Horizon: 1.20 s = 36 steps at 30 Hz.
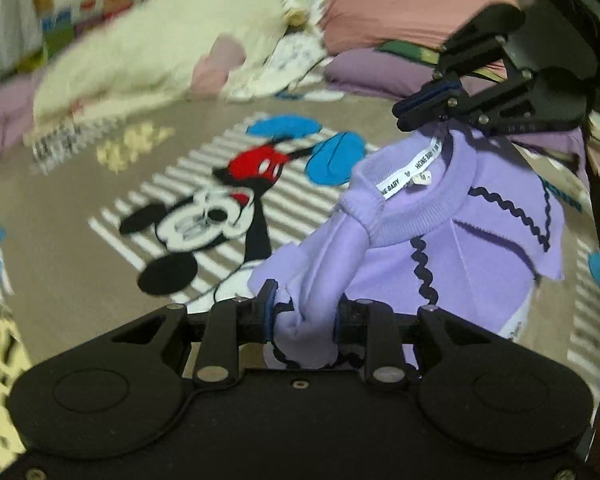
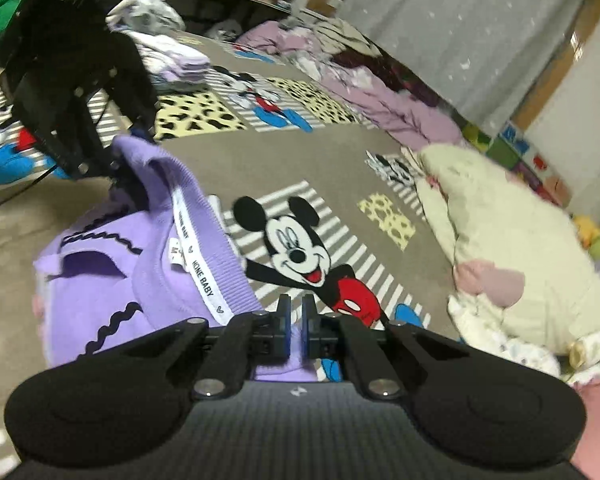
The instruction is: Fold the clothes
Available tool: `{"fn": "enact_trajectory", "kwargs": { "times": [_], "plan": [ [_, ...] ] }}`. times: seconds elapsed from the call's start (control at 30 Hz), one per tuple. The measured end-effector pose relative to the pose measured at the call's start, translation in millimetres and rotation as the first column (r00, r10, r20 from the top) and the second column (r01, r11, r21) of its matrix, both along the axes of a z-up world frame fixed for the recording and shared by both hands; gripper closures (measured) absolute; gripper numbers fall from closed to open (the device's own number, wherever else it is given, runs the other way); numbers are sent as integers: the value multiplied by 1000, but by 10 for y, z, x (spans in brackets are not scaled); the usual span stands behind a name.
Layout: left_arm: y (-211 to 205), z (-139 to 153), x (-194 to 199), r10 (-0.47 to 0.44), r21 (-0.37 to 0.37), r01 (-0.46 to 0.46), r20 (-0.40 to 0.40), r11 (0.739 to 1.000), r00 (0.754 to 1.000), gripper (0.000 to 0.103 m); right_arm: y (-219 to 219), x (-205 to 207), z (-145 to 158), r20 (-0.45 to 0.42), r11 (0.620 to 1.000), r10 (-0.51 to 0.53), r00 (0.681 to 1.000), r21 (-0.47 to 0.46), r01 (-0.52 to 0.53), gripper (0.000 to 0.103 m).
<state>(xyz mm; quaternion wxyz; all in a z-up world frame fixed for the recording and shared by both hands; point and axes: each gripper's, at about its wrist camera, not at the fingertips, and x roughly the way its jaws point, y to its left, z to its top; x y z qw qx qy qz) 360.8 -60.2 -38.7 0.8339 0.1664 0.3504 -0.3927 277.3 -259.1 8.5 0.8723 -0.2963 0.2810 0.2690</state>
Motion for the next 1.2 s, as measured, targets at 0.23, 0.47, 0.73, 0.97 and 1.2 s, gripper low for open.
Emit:
{"fn": "enact_trajectory", "kwargs": {
  "times": [0.23, 0.47, 0.73, 0.97, 1.2],
  "plan": [
    [212, -368, 578, 249, -116, -290, -277, 950, 928, 42, -237, 735, -675, -127, 934, -284, 950, 190, 304, 81],
    [903, -264, 33, 371, -477, -478, -305, 738, 877, 34, -1017, 277, -625, -278, 588, -448, 850, 624, 514, 42],
    [249, -171, -538, 398, -391, -329, 109, 860, 911, 33, -918, -598, -868, -331, 476, -428, 841, 709, 521, 32],
    [23, -507, -177, 331, -263, -325, -22, 908, 943, 40, -755, -645, -1050, -312, 493, -377, 872, 730, 474, 40],
    [211, -576, -89, 325, -385, -378, -198, 842, 925, 81, -851, -739, -1210, -290, 438, -342, 894, 793, 424, 40]
  ]
}}
